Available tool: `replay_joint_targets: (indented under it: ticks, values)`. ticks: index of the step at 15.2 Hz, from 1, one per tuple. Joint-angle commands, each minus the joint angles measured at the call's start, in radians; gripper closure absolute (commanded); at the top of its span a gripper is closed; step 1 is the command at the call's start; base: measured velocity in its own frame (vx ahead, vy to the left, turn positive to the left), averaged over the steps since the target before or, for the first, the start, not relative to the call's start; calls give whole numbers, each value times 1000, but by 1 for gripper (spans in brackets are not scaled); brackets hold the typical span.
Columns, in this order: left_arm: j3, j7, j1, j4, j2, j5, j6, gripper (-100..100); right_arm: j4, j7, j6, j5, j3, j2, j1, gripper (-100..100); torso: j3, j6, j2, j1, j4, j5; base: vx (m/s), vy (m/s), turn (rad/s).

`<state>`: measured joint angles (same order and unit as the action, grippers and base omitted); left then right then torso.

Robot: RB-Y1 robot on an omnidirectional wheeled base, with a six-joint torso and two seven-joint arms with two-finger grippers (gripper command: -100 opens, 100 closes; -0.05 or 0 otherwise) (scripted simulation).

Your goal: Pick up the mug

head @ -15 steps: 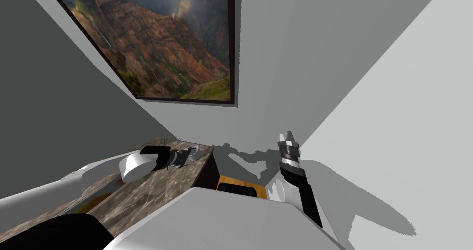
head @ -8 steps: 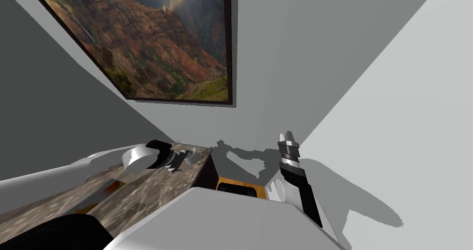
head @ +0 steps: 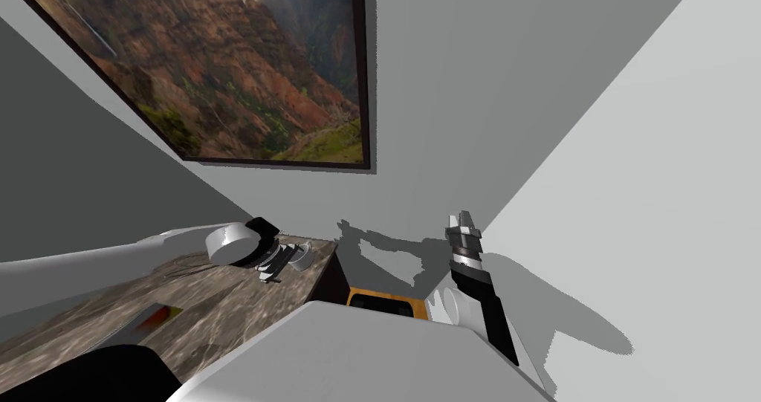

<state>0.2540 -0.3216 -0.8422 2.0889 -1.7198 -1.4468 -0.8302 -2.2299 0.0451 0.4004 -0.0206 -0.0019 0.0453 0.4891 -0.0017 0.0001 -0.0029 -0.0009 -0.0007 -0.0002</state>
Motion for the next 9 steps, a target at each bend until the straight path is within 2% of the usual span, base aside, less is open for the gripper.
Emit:
replay_joint_targets:
  ticks: [1,4,6,7,9]
  values:
    - [-3,-10,0,-6,-38,-30,-24,-100,0,0,0,0,0,0,0,0,0,0,0,0,0,0,24,-5,-33]
    - [4,-18,-8,-11,-77,-66,-56,-100,0,0,0,0,0,0,0,0,0,0,0,0,0,0,30,-5,-45]
    - [-14,-10,-7,-18,-51,-43,-35,-100,0,0,0,0,0,0,0,0,0,0,1,0,0,0,13,-4,-58]
    - [-33,1,-11,-29,-27,-25,-23,-100,0,0,0,0,0,0,0,0,1,0,1,0,0,0,13,-22,-58]
    - [-45,8,-14,-36,-11,-13,-15,-100,0,0,0,0,0,0,0,0,1,0,2,-1,0,0,13,-30,-70]
